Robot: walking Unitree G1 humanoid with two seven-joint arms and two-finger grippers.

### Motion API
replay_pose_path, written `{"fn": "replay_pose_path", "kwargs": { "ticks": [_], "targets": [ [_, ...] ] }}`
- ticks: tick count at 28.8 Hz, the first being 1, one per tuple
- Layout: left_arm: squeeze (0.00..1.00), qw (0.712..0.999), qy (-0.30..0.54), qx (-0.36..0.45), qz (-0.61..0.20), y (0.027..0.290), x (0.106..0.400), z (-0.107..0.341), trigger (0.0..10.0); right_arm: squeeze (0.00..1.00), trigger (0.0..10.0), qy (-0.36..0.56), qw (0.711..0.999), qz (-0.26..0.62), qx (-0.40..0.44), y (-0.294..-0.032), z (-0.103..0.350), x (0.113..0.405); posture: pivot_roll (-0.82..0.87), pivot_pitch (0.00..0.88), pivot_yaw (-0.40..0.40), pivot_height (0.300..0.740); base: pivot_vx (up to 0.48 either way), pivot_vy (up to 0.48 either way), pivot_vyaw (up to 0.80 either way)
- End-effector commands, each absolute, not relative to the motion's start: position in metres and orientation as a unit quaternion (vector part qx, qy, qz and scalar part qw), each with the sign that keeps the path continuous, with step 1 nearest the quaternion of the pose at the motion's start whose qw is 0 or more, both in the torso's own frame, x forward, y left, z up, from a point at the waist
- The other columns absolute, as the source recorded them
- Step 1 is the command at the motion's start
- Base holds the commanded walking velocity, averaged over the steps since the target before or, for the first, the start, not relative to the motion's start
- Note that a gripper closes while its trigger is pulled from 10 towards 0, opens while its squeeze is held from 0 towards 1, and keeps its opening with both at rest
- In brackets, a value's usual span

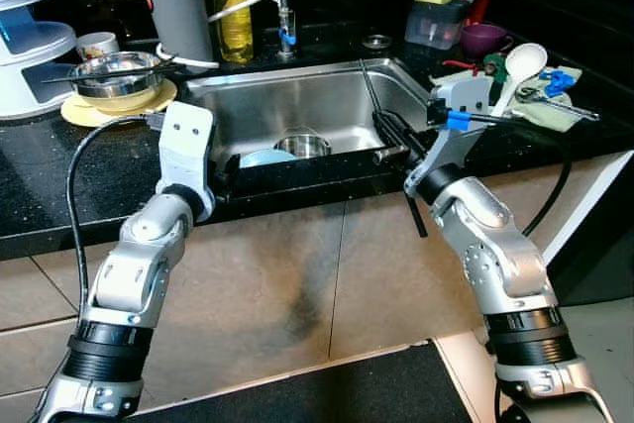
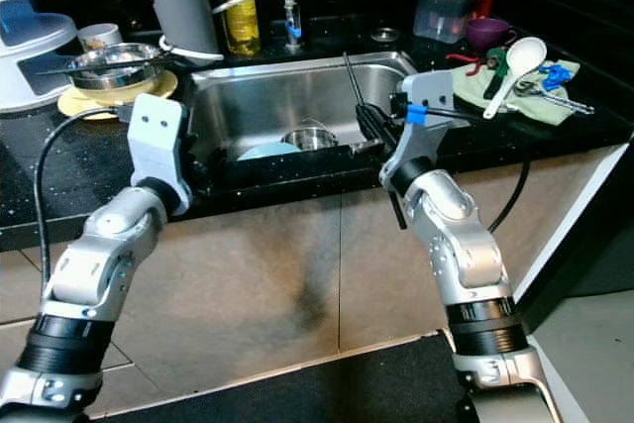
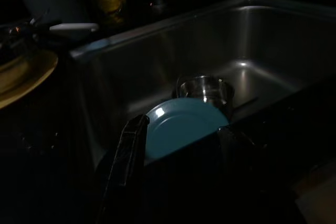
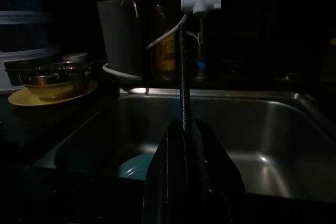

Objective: Kitchen organization

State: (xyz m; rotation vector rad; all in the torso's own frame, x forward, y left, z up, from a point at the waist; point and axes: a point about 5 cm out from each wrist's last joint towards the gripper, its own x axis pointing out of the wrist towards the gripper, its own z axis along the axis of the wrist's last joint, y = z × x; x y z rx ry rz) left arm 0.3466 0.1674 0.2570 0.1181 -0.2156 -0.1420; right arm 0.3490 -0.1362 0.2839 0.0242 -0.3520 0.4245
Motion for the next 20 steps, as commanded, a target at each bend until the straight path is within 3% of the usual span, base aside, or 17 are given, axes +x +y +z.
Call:
{"fn": "replay_pose_path", "kwargs": {
  "ticks": [1, 20],
  "targets": [
    [0.0, 0.99, -0.107, 0.053, -0.075, 0.1684, 0.3475, 0.2588, 10.0, 0.0, 10.0, -0.174, 0.961, 0.215, 0.001, -0.1332, 0.285, 0.348, -0.07, 0.097, 0.007, 0.74, 0.379, 0.0, 0.0],
    [0.0, 0.991, -0.104, 0.046, -0.074, 0.1682, 0.3476, 0.2576, 10.0, 0.0, 10.0, -0.168, 0.961, 0.218, -0.012, -0.1318, 0.283, 0.3471, -0.07, 0.101, 0.006, 0.74, 0.379, 0.0, 0.0]
  ]
}}
